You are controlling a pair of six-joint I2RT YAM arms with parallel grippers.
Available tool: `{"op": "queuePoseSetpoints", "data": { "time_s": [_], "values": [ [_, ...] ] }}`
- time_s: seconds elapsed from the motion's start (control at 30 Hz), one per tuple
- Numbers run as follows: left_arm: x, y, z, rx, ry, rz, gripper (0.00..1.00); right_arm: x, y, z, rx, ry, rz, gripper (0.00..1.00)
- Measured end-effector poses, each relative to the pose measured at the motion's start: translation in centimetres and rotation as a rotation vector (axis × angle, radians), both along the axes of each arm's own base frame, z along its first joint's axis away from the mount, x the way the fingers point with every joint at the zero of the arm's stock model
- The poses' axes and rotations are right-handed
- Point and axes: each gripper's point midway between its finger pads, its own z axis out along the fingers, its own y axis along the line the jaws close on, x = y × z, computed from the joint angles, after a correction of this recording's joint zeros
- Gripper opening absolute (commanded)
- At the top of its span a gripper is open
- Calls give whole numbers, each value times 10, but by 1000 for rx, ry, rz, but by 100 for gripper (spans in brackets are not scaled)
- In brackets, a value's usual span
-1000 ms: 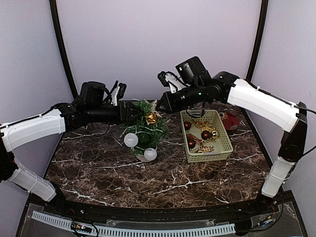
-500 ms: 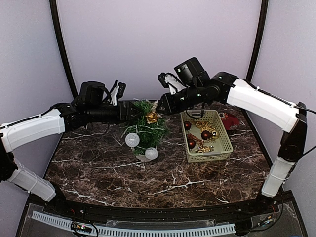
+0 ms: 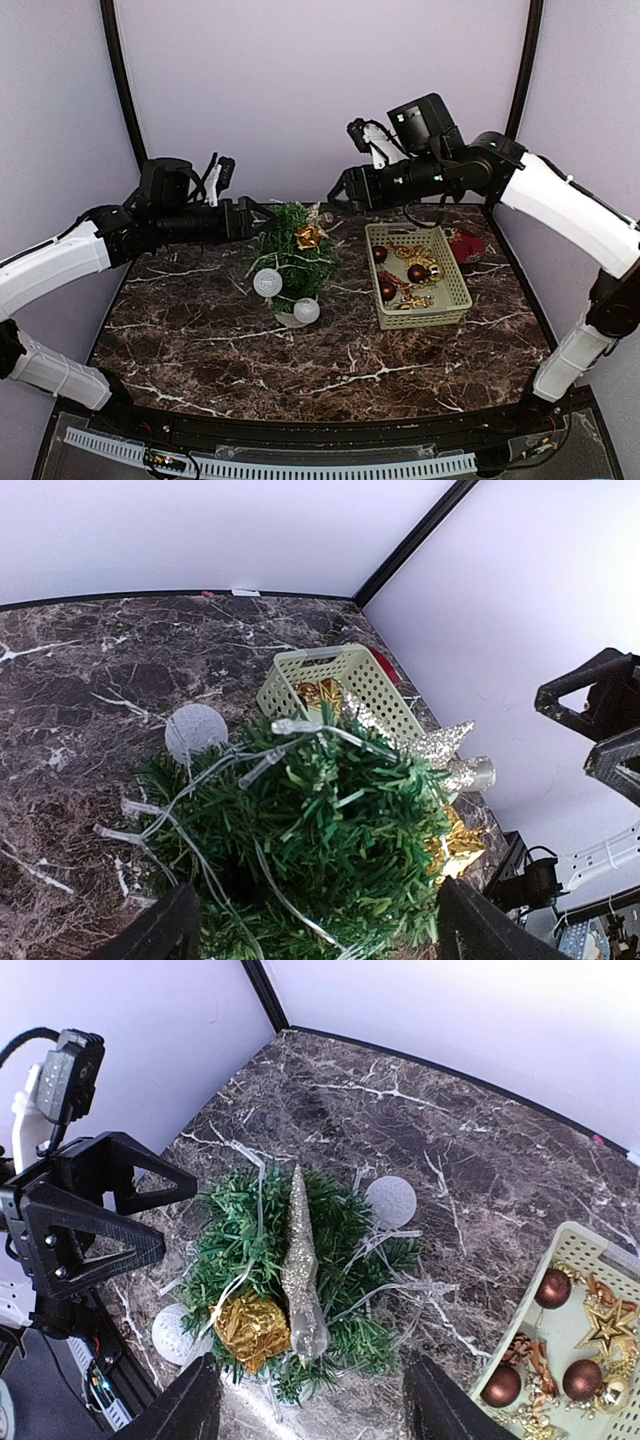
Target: Decorate the small christmas tree
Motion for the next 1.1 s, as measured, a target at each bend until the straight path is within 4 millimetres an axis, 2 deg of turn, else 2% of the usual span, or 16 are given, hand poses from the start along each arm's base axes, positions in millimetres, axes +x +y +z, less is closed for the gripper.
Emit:
{"op": "queuePoseSetpoints", "data": {
  "time_s": [0.1, 0.17, 0.23, 0.3, 0.4, 0.47, 0.67, 0.77, 0.87, 0.97, 1.1],
  "values": [
    [1, 10, 4, 19, -4, 27, 85, -2, -16, 12, 22, -26, -33, 65],
    [5, 24, 5, 33, -2, 61, 85, -2, -33, 15, 33, -34, -66, 64],
    [9, 41, 5, 42, 1, 100, 85, 2, -52, 10, 30, -32, -108, 64],
    [15, 63, 3, 48, 4, 149, 86, 9, -72, -2, 15, -15, -162, 63],
    [24, 104, -10, 67, 31, 230, 86, 25, -99, -33, -36, 32, -243, 61],
    [29, 124, -23, 88, 54, 269, 86, 36, -118, -61, -84, 78, -300, 60],
    [36, 188, -76, 166, 126, 359, 85, 59, -171, -146, -217, 227, -449, 54],
    [35, 214, -99, 220, 145, 398, 85, 67, -191, -180, -275, 286, -498, 53],
    [35, 222, -104, 270, 126, 399, 85, 80, -202, -202, -324, 306, -525, 48],
    [36, 225, -99, 301, 85, 397, 85, 95, -206, -217, -366, 312, -528, 44],
    [36, 229, -86, 324, 19, 409, 85, 129, -205, -234, -403, 304, -527, 40]
  ]
}}
